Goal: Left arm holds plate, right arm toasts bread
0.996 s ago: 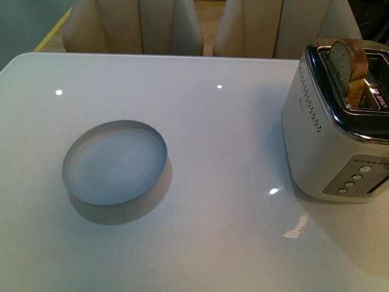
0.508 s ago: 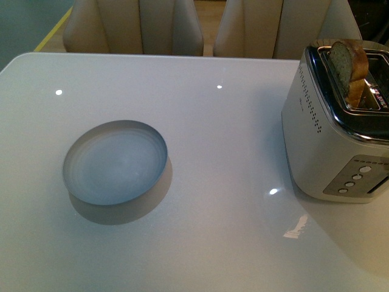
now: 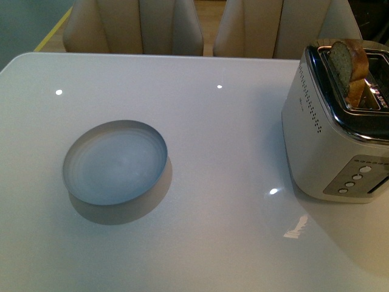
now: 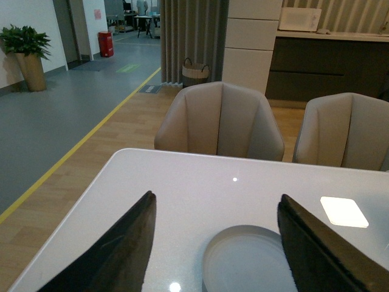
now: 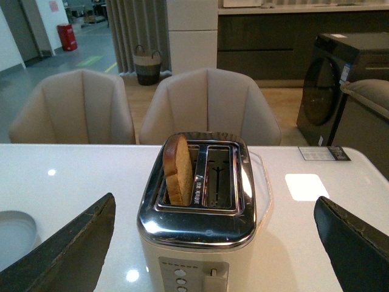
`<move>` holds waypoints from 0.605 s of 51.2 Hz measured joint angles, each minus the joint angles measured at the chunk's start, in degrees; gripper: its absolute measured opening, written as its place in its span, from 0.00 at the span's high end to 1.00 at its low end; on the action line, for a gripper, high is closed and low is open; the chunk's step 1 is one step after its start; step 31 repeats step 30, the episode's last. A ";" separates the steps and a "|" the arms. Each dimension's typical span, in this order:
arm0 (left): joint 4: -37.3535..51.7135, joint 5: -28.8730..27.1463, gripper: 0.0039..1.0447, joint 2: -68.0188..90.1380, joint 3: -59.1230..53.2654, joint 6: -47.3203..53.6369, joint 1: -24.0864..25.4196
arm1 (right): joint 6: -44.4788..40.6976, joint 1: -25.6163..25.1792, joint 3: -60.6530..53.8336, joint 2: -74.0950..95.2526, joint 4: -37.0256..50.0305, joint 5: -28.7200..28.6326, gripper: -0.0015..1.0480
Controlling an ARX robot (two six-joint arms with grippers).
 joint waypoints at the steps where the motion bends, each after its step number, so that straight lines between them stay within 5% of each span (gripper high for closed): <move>1: 0.00 0.02 0.31 0.00 0.00 0.00 0.00 | 0.00 0.00 0.00 0.00 0.00 0.00 0.09; 7: 0.00 0.00 0.05 0.00 0.00 0.09 0.00 | 0.00 0.00 0.00 0.00 0.00 0.00 0.09; 31: 0.00 0.02 0.07 0.00 0.00 0.11 0.00 | 0.00 0.00 0.00 0.00 0.00 0.00 0.09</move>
